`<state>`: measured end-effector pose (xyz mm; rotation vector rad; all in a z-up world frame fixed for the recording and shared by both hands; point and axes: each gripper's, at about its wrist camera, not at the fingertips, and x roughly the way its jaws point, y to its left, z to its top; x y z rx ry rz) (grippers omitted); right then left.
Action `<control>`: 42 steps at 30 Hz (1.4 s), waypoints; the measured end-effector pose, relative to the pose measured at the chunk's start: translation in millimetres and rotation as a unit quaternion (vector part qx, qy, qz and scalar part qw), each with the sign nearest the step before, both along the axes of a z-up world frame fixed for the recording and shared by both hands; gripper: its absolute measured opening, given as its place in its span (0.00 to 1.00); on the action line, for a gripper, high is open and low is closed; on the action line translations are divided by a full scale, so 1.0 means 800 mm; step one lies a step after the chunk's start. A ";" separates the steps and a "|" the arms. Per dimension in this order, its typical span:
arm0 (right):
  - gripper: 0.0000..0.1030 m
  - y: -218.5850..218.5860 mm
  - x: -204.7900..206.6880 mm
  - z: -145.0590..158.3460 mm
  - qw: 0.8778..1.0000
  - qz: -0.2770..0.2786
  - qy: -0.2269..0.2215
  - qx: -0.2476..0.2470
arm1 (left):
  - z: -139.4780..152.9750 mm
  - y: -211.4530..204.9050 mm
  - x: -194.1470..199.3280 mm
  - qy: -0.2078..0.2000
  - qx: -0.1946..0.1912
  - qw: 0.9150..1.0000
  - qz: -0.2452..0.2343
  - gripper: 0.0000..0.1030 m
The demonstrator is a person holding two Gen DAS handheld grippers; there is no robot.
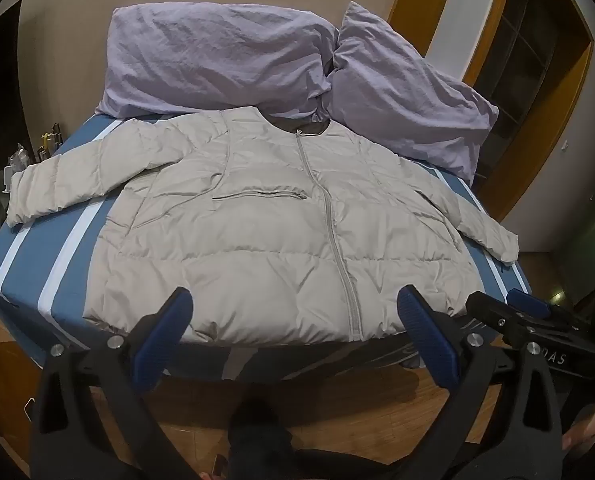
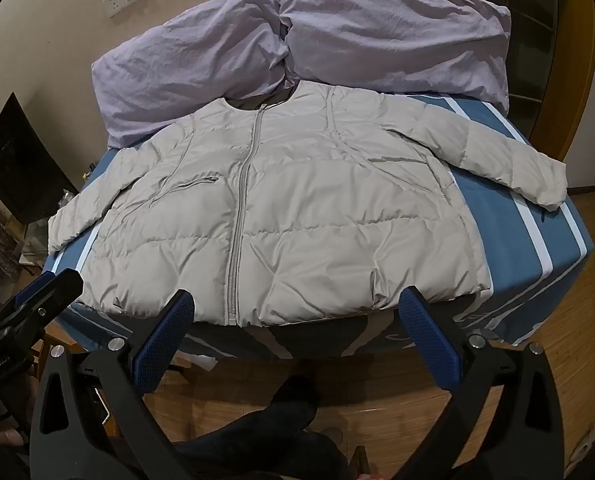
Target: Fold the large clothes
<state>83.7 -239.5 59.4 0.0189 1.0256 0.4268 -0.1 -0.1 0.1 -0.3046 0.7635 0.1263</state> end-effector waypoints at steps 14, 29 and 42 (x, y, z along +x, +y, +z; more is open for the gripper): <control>0.99 0.001 0.001 -0.001 1.000 0.000 0.001 0.000 | 0.000 0.000 0.000 0.002 -0.002 1.000 0.000 0.98; 0.99 0.001 0.003 -0.002 1.000 0.000 0.002 0.000 | -0.001 0.000 0.000 0.004 -0.002 1.000 0.000 0.98; 0.99 0.001 0.004 -0.003 1.000 0.000 0.002 0.000 | -0.001 -0.001 0.000 0.005 -0.003 1.000 0.000 0.98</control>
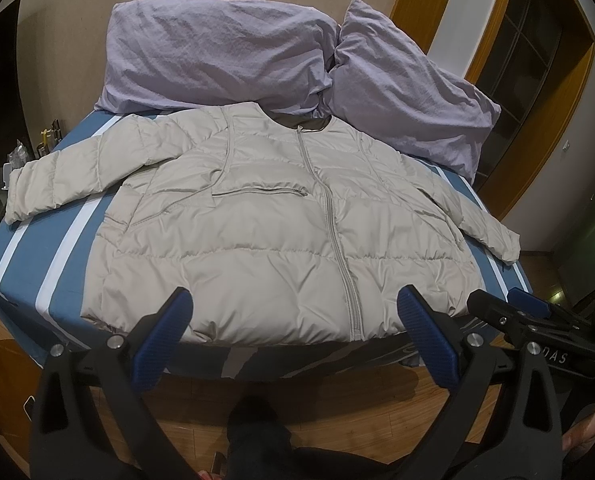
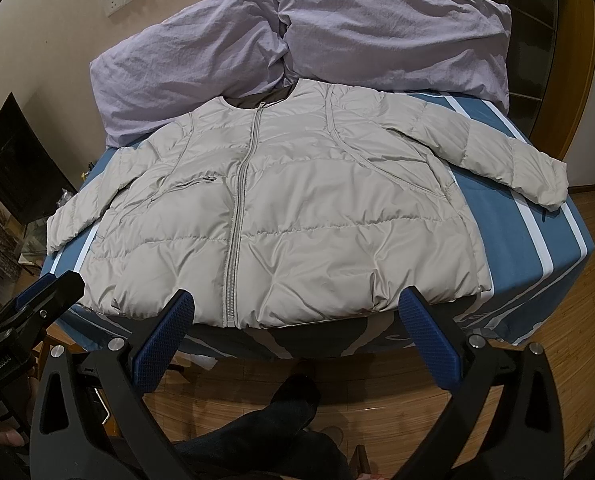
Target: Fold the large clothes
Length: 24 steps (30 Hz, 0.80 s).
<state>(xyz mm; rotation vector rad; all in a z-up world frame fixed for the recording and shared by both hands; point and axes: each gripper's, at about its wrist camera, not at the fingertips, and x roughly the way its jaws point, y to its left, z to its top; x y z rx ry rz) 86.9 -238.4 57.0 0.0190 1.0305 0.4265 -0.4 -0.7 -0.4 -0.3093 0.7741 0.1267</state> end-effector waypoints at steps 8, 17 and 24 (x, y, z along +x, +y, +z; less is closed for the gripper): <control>0.99 0.000 0.001 -0.001 1.000 0.000 0.001 0.000 | -0.001 -0.002 -0.002 0.000 0.001 1.000 0.002 0.98; 0.99 0.001 0.003 -0.001 1.000 0.000 0.001 0.000 | 0.000 -0.005 -0.012 0.000 0.002 1.000 0.002 0.98; 0.99 0.002 0.003 -0.002 1.000 0.000 0.002 -0.001 | -0.002 -0.006 -0.006 0.003 0.001 1.000 0.002 0.98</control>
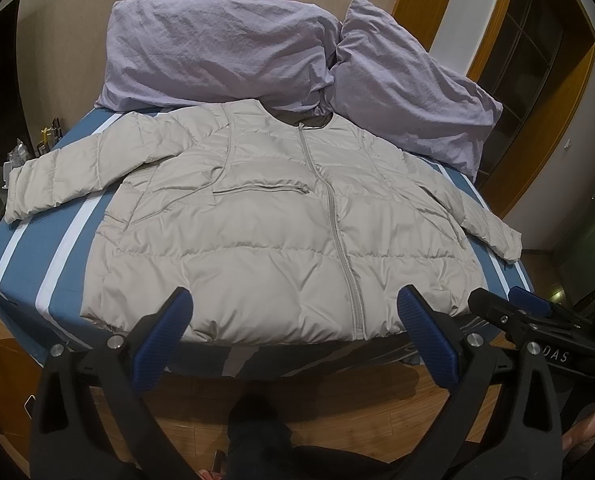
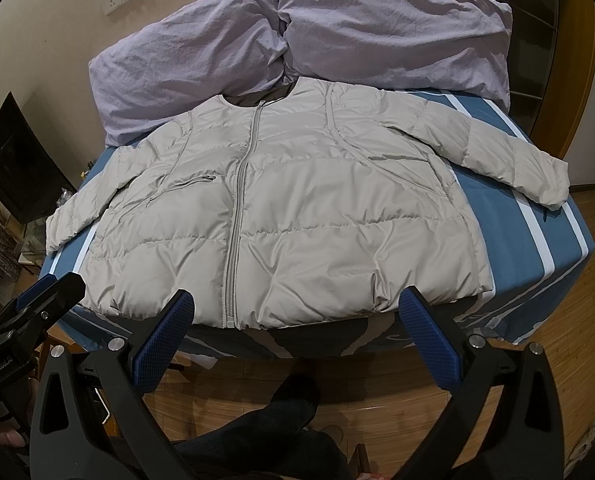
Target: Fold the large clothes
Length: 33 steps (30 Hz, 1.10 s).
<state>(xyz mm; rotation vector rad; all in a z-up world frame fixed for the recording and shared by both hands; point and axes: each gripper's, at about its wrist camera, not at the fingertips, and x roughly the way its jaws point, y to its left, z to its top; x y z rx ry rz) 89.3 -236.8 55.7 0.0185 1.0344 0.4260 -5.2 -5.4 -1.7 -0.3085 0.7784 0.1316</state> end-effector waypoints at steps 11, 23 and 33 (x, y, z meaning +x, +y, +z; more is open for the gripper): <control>0.99 0.001 -0.001 -0.004 1.000 -0.002 0.003 0.000 | -0.001 -0.003 -0.003 0.001 0.000 1.000 0.000 0.98; 0.99 0.002 0.001 -0.003 1.000 -0.001 0.004 0.000 | -0.001 -0.005 -0.004 0.002 0.000 1.000 0.000 0.98; 0.99 0.000 0.006 -0.003 1.000 -0.008 0.008 0.000 | -0.004 -0.007 -0.005 0.003 -0.002 1.000 0.001 0.98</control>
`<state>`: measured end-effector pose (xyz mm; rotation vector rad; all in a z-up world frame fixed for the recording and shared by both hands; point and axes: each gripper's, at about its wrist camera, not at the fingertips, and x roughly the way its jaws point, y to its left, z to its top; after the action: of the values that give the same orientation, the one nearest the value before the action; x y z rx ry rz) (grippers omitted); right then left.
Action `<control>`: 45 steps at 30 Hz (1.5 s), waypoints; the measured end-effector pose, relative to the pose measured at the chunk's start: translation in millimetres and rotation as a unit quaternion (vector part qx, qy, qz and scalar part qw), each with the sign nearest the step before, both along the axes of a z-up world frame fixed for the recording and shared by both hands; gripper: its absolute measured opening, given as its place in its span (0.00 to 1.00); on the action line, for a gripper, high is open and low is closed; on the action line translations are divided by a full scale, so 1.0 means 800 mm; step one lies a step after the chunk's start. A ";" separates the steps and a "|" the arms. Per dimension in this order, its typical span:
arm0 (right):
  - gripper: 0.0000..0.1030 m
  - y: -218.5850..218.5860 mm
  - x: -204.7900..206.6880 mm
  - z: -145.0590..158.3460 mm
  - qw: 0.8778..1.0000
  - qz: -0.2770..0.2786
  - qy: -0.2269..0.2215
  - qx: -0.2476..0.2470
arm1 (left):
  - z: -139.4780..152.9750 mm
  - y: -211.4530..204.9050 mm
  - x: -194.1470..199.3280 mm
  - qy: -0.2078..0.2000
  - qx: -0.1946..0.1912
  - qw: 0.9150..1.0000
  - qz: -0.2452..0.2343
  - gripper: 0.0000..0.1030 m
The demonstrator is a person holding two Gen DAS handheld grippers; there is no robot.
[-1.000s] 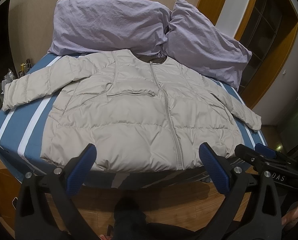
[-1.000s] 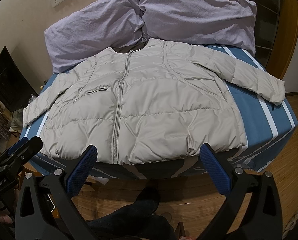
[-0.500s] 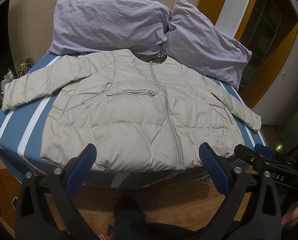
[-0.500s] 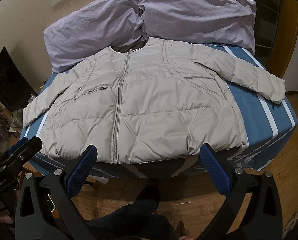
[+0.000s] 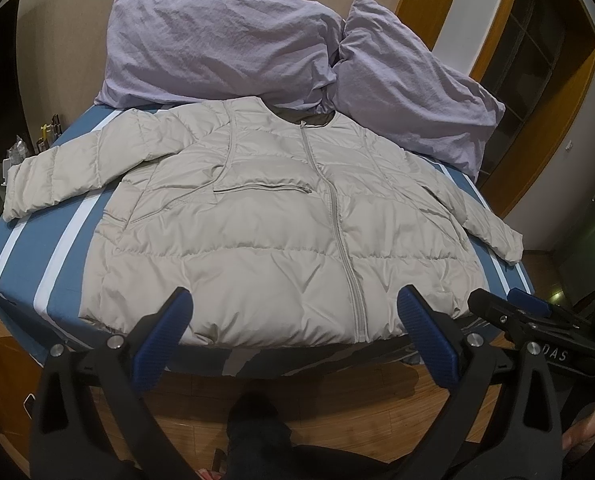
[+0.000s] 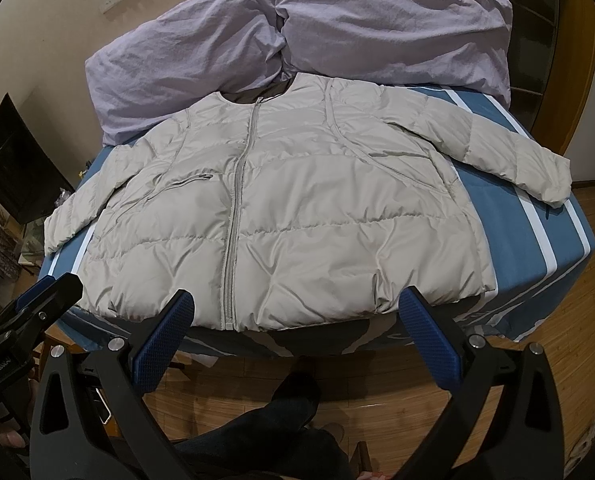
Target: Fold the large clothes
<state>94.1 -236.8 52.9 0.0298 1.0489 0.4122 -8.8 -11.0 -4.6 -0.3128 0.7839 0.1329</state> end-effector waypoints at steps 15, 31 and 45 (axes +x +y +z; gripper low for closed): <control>0.99 -0.041 0.107 -0.030 0.996 -0.080 0.026 -0.028 | -0.029 0.032 0.067 0.034 0.017 0.999 0.018 0.98; 0.99 -0.234 0.301 -0.116 0.935 -0.333 0.079 -0.087 | -0.048 0.078 0.155 0.063 0.029 0.997 0.043 0.98; 0.64 -0.376 0.329 -0.173 0.872 -0.470 0.138 0.003 | -0.066 0.100 0.191 0.091 0.019 0.995 0.044 0.98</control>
<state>357.4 -537.5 -85.5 0.5988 1.1810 -0.4944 144.1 68.7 -57.1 -0.3016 0.9471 0.2626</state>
